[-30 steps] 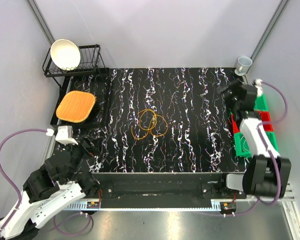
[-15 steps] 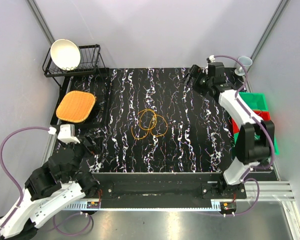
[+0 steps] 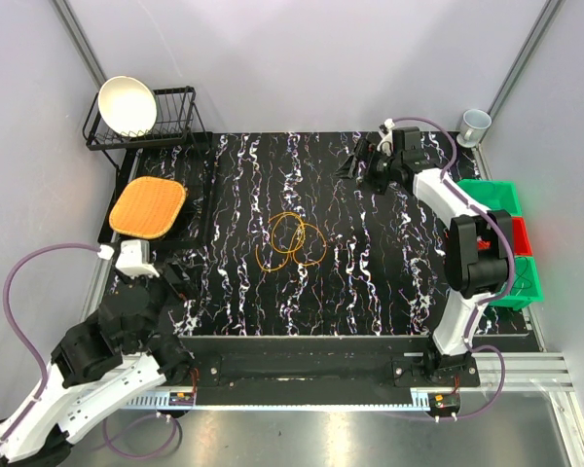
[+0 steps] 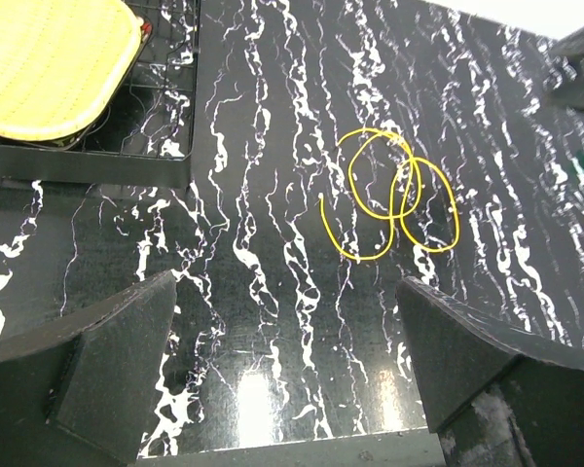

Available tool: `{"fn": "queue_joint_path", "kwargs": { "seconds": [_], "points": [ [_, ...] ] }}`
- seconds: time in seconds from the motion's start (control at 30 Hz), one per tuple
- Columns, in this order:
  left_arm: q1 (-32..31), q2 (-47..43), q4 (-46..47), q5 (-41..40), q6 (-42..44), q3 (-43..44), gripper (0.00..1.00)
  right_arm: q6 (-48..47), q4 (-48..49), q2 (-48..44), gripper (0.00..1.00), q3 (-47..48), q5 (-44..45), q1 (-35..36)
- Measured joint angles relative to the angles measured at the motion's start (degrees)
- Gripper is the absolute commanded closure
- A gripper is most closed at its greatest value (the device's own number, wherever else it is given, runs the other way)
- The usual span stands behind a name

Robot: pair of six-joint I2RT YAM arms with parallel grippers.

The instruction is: Untangle the cables

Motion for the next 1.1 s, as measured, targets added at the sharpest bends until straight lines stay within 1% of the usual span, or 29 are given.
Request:
{"fn": "queue_joint_path", "kwargs": {
  "seconds": [0.23, 0.5, 0.93, 1.1],
  "points": [
    [0.3, 2.1, 0.0, 0.0, 0.0, 0.0, 0.01, -4.2, -0.9, 1.1, 0.13, 1.5, -1.0, 3.6],
    [2.4, 2.6, 0.2, 0.0, 0.7, 0.0, 0.01, -8.5, -4.8, 6.1, 0.17, 4.3, -0.7, 9.3],
    [4.9, 4.5, 0.6, 0.3, 1.6, -0.3, 0.01, -10.3, -7.1, 9.8, 0.28, 4.3, 5.1, 13.1],
    [5.7, 4.9, 0.7, 0.5, 1.9, -0.3, 0.01, -11.1, -7.3, 11.5, 0.29, 4.3, 6.3, 14.4]
  ]
}}
